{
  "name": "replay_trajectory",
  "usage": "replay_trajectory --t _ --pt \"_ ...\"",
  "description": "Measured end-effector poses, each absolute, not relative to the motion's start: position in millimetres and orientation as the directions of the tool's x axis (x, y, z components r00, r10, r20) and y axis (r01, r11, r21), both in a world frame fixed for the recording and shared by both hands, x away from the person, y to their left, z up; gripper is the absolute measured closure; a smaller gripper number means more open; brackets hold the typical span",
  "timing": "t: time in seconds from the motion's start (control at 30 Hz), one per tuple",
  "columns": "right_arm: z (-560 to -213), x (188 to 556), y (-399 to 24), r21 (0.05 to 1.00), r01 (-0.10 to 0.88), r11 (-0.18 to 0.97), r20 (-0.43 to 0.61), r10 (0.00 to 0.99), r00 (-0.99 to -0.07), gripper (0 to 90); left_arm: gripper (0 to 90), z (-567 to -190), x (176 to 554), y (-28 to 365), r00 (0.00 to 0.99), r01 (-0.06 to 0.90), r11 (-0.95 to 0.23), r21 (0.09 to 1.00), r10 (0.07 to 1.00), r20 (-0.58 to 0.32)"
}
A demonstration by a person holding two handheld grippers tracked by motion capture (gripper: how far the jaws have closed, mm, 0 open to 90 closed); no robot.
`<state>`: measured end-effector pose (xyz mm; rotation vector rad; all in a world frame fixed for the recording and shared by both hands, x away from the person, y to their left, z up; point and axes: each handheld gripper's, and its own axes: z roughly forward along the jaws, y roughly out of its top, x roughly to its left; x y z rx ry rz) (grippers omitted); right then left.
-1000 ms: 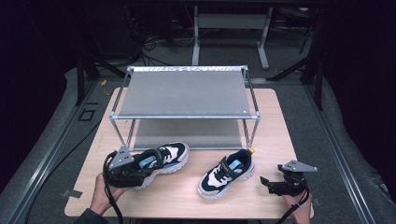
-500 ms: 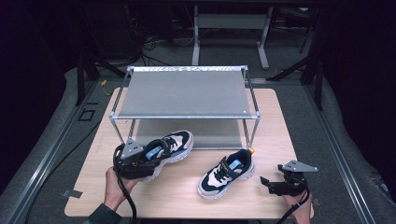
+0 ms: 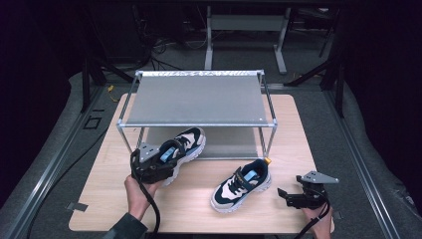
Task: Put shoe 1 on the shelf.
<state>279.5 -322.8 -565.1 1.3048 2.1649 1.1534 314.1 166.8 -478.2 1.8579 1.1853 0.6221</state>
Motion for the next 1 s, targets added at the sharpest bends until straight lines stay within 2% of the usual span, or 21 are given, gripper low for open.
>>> replay_trajectory --t 0.47,1.0 --pt "-565.1 279.7 -322.7 0.794 0.559 0.240 0.102 0.853 -0.512 5.6 29.1 -494.1 331.5 153.6 0.291 0.491 -0.113 0.864 0.956 -0.041" --pt "-565.0 280.0 -322.7 0.792 0.560 0.244 0.101 0.852 -0.514 5.6 28.3 -519.9 368.4 126.8 0.180 0.548 -0.081 0.833 0.983 -0.023"
